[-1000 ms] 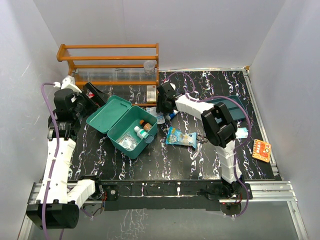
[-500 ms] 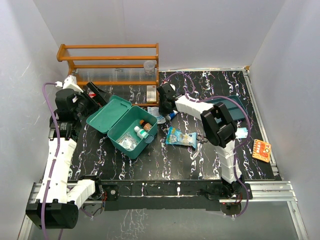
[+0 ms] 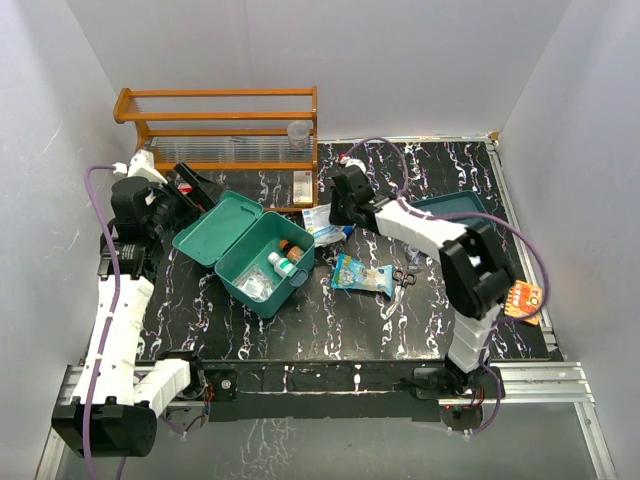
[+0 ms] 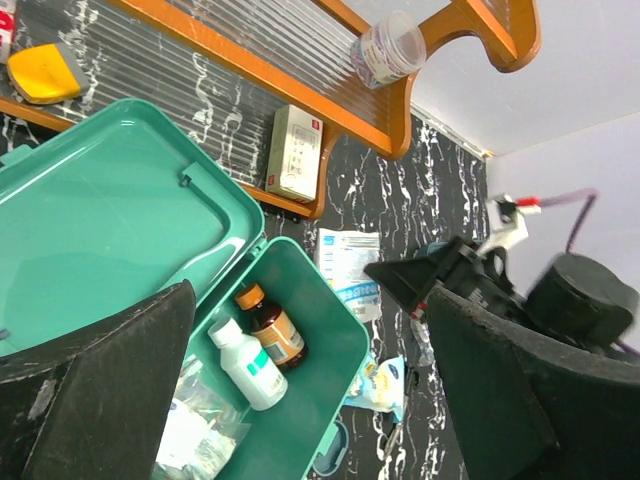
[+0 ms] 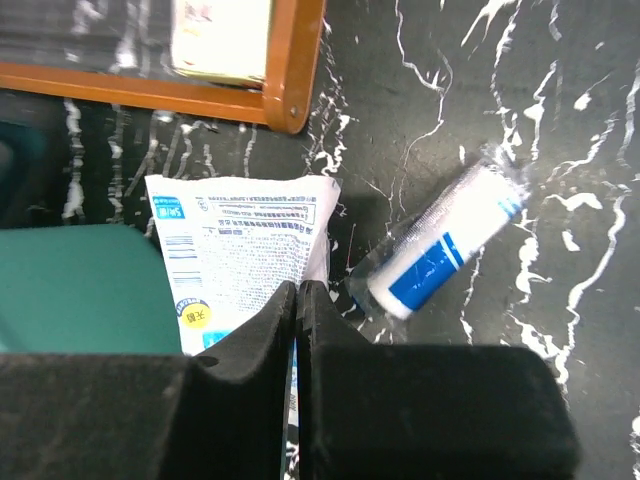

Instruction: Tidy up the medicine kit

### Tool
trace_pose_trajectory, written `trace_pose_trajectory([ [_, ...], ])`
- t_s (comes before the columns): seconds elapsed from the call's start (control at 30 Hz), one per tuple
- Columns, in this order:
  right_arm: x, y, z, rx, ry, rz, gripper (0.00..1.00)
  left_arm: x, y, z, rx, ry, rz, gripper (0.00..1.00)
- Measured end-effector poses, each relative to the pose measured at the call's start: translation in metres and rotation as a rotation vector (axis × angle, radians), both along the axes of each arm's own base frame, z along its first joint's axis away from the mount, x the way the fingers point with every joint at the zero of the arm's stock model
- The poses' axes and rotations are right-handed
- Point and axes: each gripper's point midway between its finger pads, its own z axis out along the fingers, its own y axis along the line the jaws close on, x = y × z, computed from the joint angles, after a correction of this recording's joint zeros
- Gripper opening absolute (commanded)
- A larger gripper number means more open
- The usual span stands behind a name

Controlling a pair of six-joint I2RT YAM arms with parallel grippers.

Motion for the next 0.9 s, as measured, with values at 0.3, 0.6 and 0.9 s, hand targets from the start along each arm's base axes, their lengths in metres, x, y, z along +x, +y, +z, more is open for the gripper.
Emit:
trace_pose_trajectory([
  [0.3,-0.027,-0.023,0.073,0.107,-0.245,0.020,0.00,0.004,-0.006,-0.024,-0.062,0.065,-0.003,0.99],
  [0.6,-0.038,-0.010,0.129,0.168,-0.371,0.154,0.00,0.000,0.007,-0.040,-0.044,0.122,0.082,0.99],
  [0.9,-0.078,0.088,0.170,0.204,-0.458,0.470,0.00,-0.038,0.068,-0.084,0.111,0.335,0.420,0.99],
])
